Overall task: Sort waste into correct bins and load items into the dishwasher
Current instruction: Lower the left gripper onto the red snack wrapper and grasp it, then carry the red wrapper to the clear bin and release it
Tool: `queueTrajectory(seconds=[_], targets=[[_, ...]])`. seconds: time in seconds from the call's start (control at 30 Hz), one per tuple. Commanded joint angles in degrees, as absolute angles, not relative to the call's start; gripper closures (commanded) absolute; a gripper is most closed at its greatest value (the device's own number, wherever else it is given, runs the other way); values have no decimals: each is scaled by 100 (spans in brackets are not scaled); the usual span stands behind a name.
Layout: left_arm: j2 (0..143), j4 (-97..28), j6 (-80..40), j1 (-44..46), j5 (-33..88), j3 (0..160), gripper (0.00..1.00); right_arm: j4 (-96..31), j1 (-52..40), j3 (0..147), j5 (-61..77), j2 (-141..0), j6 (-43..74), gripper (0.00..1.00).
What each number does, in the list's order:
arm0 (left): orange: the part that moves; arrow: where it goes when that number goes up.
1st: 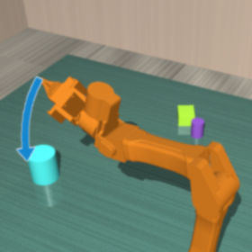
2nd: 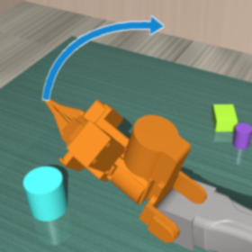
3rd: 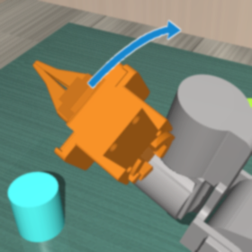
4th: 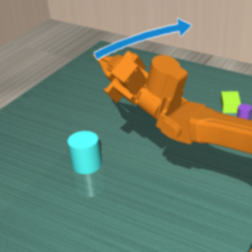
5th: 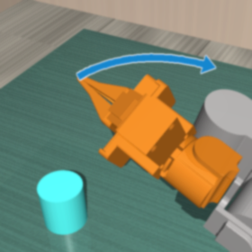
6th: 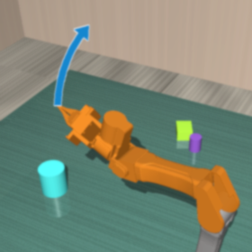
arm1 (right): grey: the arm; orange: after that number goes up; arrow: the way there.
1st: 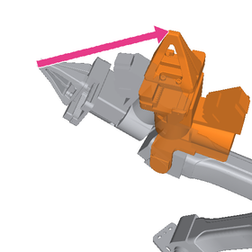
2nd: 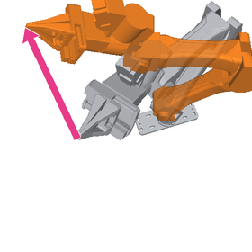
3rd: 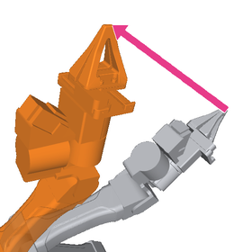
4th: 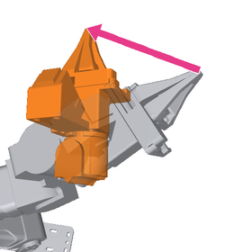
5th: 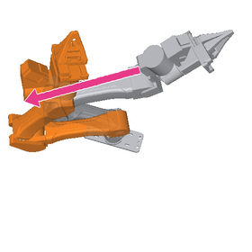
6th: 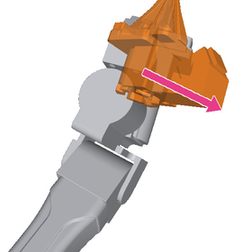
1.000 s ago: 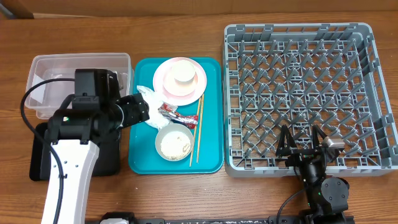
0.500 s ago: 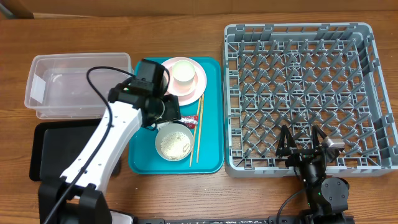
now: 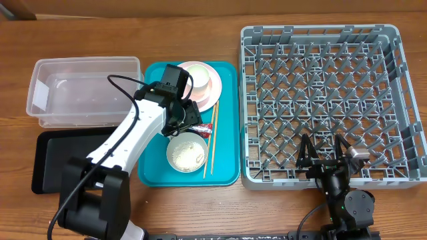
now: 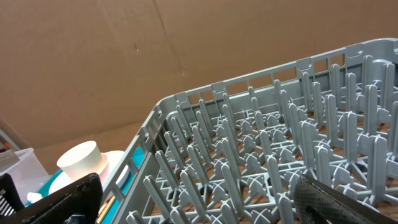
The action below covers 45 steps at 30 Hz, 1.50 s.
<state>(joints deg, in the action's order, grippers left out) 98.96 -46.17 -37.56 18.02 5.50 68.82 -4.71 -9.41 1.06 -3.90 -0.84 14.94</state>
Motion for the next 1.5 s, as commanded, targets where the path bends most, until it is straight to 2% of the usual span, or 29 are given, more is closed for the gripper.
queueTrajectory(seconds=[0.0,0.13,0.8,0.93,1.03,1.3,1.47], targets=[[10071,-4523,-4077,1846,156,6858,36,-440,-952,47,-456,-38,1457,0],[10114,-4482,-4075,1848,150,6858,53,-440,-952,47,-456,-38,1457,0],[10422,-4405,-4075,1894,1,6855,54,-440,-952,47,-456,-38,1457,0],[10562,-4379,-4071,1894,-1,6858,81,-440,-952,47,-456,-38,1457,0],[10545,-4368,-4071,1887,3,6908,95,-440,-952,47,-456,-38,1457,0],[10071,-5046,-3789,1861,-67,7688,96,-440,-952,47,-456,-38,1457,0],[9518,-5743,-3682,1616,-1098,8595,96,-440,-952,47,-458,-38,1457,0]])
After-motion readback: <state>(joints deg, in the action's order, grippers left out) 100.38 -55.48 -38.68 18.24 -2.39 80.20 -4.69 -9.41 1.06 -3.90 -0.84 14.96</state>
